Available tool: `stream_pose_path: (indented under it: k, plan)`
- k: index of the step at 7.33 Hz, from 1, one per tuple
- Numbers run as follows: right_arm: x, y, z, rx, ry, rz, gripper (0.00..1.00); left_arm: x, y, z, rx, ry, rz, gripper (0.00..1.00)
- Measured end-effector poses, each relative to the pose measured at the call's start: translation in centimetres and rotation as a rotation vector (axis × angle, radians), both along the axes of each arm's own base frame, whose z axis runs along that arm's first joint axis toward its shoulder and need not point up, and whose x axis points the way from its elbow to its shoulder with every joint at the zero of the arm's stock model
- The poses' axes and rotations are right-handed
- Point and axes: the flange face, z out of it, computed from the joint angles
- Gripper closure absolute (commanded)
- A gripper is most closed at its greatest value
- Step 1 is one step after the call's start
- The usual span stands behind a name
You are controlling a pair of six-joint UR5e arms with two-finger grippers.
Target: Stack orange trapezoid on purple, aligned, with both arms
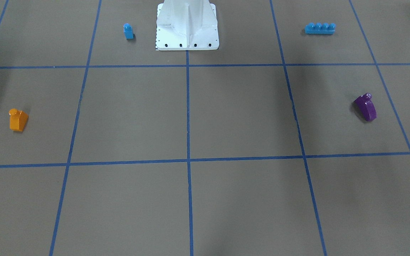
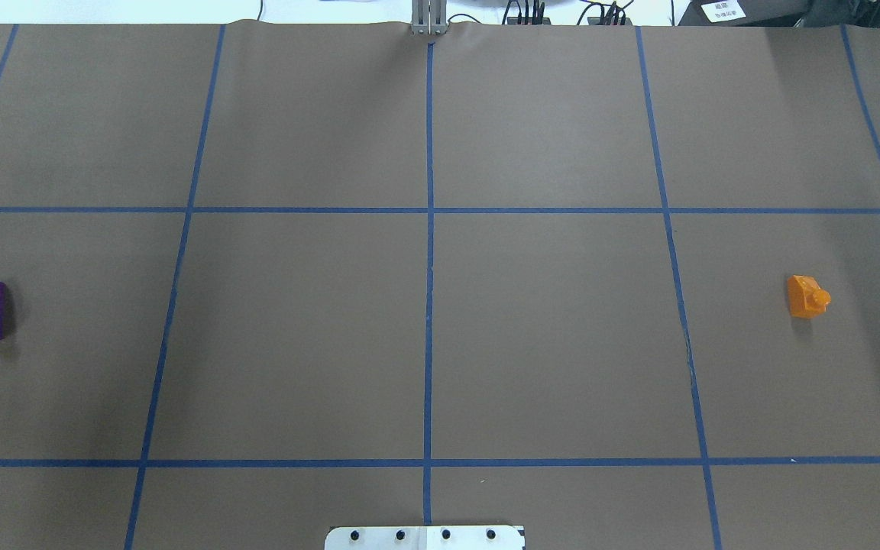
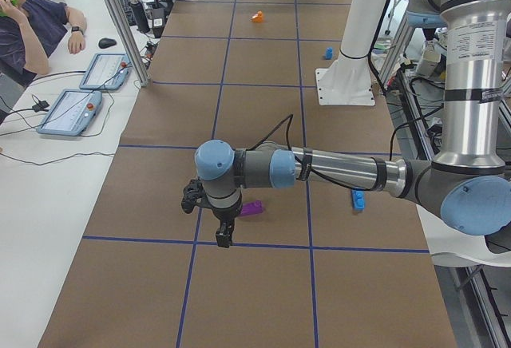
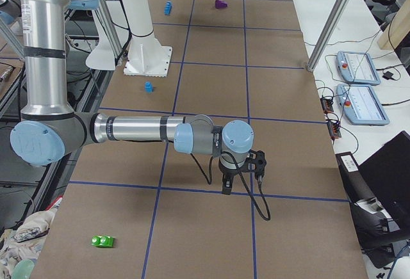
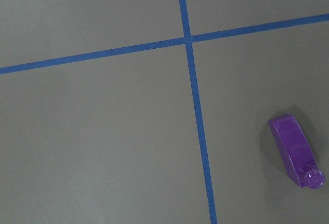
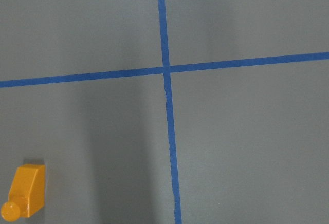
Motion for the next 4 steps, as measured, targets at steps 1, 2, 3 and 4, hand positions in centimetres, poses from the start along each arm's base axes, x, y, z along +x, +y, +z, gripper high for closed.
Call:
stream_pose_path:
  k: [1,2,3,4]
  plan:
    - [0.0,-0.1,-0.1,0.003,0.0,0.001,0.0,0.0,-0.2,-0.3,0.005,0.0,0.0,0.0]
    - [0.0,-0.1,-0.2,0.004,0.001,0.002,0.0,0.0,-0.8,-1.2,0.024,-0.005,-0.001,0.0]
    - [0.0,0.0,-0.2,0.004,0.002,0.003,0.0,0.2,-1.9,-2.7,0.055,-0.016,0.001,0.0]
    - [0.0,0.0,-0.3,0.005,0.002,0.005,0.0,1.0,-2.7,-4.2,0.076,-0.023,0.004,0.0]
